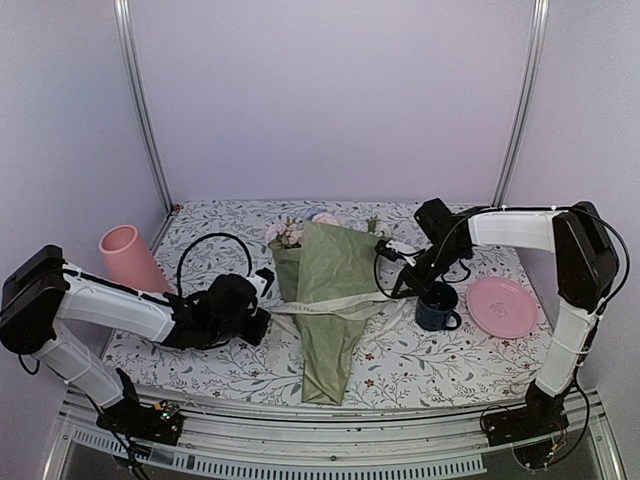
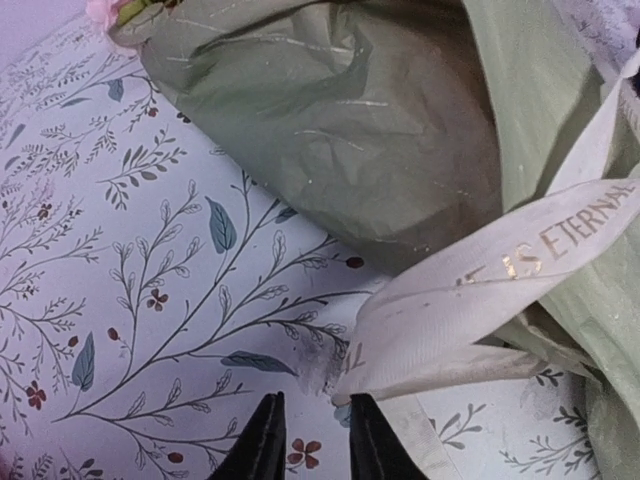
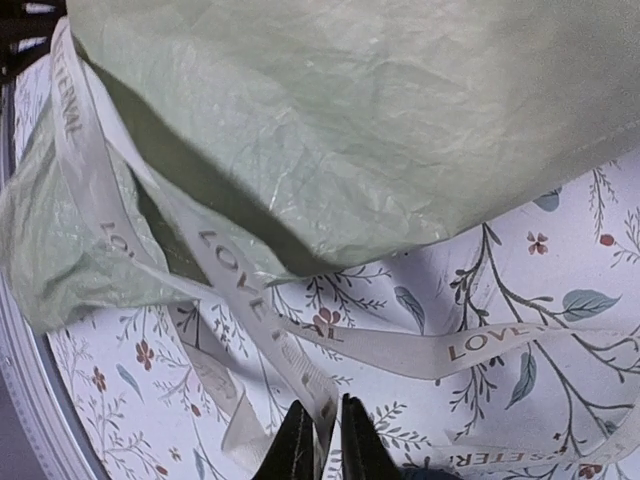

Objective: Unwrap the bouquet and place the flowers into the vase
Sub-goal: Untie the half-tied ribbon from the tied bouquet.

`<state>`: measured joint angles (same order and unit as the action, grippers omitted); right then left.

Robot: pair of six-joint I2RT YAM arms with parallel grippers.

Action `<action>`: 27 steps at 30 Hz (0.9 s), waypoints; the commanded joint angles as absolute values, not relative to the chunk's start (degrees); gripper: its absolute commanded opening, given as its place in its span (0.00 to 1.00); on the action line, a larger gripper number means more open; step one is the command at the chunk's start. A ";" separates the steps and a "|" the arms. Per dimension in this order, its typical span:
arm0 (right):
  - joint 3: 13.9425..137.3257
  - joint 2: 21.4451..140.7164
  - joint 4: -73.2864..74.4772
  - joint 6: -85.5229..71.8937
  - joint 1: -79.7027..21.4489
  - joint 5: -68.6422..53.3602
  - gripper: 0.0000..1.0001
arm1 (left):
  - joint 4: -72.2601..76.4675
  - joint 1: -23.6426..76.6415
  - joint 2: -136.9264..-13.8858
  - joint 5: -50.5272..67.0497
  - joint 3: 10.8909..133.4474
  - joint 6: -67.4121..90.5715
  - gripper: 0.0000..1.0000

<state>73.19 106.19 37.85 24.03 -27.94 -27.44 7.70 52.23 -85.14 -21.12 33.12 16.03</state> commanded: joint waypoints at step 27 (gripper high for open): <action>87.24 117.19 38.93 40.03 -39.36 -29.35 0.53 | -7.09 53.22 -93.95 -8.26 53.78 -11.45 0.59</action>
<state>86.19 115.74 40.64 38.02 -38.61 -30.46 -4.05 54.13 -92.36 -8.60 52.16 -7.57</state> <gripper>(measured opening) 0.516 0.605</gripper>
